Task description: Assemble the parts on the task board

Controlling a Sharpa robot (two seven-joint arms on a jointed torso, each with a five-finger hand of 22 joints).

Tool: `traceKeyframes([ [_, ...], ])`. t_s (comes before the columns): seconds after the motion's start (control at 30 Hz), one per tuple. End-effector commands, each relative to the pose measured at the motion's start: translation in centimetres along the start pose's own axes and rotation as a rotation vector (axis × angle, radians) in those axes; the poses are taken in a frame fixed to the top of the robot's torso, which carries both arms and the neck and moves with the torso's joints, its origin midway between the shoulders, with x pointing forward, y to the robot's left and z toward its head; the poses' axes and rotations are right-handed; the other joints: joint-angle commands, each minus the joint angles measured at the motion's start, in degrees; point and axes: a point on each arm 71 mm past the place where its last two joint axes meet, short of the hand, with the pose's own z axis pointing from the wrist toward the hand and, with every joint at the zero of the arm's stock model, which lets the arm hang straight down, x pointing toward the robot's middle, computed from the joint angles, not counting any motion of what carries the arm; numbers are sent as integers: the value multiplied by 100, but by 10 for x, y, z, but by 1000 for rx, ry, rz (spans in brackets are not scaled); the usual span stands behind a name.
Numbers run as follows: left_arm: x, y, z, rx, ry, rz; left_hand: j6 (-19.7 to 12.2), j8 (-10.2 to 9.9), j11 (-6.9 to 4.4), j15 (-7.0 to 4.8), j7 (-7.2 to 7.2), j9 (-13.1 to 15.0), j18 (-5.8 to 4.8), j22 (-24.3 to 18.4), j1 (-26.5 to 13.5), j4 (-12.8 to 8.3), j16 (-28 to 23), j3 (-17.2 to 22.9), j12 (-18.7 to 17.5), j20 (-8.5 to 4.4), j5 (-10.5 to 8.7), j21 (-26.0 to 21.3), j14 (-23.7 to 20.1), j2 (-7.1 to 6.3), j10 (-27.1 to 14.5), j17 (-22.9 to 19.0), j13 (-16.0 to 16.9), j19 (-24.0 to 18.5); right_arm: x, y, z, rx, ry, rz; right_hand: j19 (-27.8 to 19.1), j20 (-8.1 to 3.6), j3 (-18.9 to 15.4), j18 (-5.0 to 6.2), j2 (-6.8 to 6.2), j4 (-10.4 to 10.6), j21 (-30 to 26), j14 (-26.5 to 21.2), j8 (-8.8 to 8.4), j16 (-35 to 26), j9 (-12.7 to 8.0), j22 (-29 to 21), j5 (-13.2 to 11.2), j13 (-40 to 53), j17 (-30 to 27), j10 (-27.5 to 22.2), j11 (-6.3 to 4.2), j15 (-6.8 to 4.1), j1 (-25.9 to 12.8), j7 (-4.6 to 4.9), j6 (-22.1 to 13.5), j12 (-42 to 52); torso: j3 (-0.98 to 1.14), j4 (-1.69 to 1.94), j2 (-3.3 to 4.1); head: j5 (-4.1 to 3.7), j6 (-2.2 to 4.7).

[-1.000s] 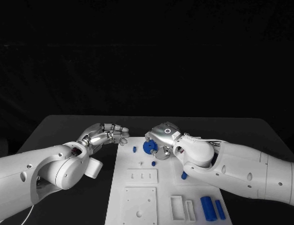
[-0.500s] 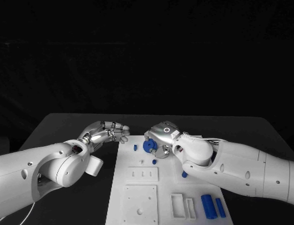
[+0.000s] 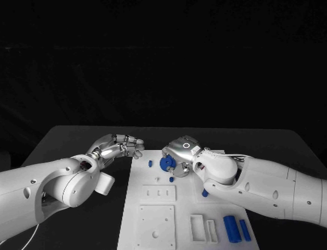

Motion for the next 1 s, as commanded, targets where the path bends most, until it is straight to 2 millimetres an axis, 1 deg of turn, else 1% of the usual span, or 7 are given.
traceKeyframes([
  [0.03, 1, -2, 0, 13, 2, 4, 40, -35, 4, 39, 25, 8, 71, 112, -63, -20, -36, 4, -31, 16, 4, 1, -17, 13, 27, 8, -9, -39, 5, -2, -1, 2, 38, -8, -50, -7, -45, 351, -4, -8, 11, -35, -6, -31, -9, 86, -26, -7, -10, -50, 10, -10, -77, 171, 124, -38, -1, -9, 1, 2, 4],
  [0.37, 0, -2, 0, 13, -1, 5, 41, -37, 5, 40, 26, 9, 71, 112, -64, -21, -38, 5, -32, 16, 5, 2, -17, 13, 28, 10, -9, -41, 5, -3, -2, 9, 31, -1, -60, -6, -80, 351, -5, -34, -1, -38, -35, -47, -21, 81, -35, -14, -17, -57, 22, -3, -87, 184, 73, -51, 3, -4, 1, -5, 7],
  [0.6, 0, -2, 0, 12, -1, 6, 40, -38, 7, 40, 28, 10, 70, 113, -66, -22, -39, 4, -33, 17, 4, 2, -18, 9, 28, 10, -10, -44, 5, -4, -2, 17, 26, 18, -74, -13, -133, 351, -9, -119, -29, -37, -230, -70, -98, 71, -35, -27, -23, -65, 113, 81, -76, 281, -293, -69, -1, -2, 0, -8, 12],
  [0.63, 0, -2, 0, 12, -1, 6, 40, -39, 7, 40, 28, 11, 70, 113, -66, -22, -40, 4, -33, 17, 4, 2, -18, 8, 27, 11, -10, -45, 6, -5, -2, 20, 34, 21, -75, -14, -135, 351, -10, -132, -32, -37, -251, -72, -105, 70, -12, -28, -23, -66, 119, 85, -72, 286, -337, -70, -1, 0, 0, -9, 13],
  [0.77, 0, -2, 1, 12, -3, 6, 38, -42, 11, 41, 31, 12, 69, 113, -73, -20, -43, 2, -35, 18, 2, 2, -20, 4, 25, 12, -11, -47, 11, -9, -3, 39, 90, 59, -83, -20, -78, 351, -10, -265, -43, -40, -317, -77, -122, 71, 531, -28, -17, -84, 146, 108, 41, 311, -497, -71, -1, 0, 0, -11, 18],
  [0.9, 0, -2, 1, 11, -4, 4, 24, -58, 31, 44, 44, 15, 65, 113, -130, 21, -50, -7, -41, 21, -4, 4, -20, 8, 20, 17, -15, -52, 14, -12, -4, 48, 117, 92, -102, -9, -144, 351, -7, -385, -51, -52, -401, -87, -148, 76, 494, -29, -13, -128, 192, 152, 42, 362, -685, -83, -6, 3, 0, -18, 12],
  [1.0, 0, -2, 1, 11, -4, 4, 23, -60, 31, 44, 45, 16, 65, 113, -134, 23, -51, -8, -41, 21, -5, 5, -20, 5, 19, 18, -15, -53, 15, -14, -5, 52, 121, 100, -105, 2, -165, 351, -3, -372, -56, -55, -403, -90, -144, 76, 536, -29, -11, -140, 201, 163, 1, 374, -705, -83, -5, 0, 2, -18, 9],
])
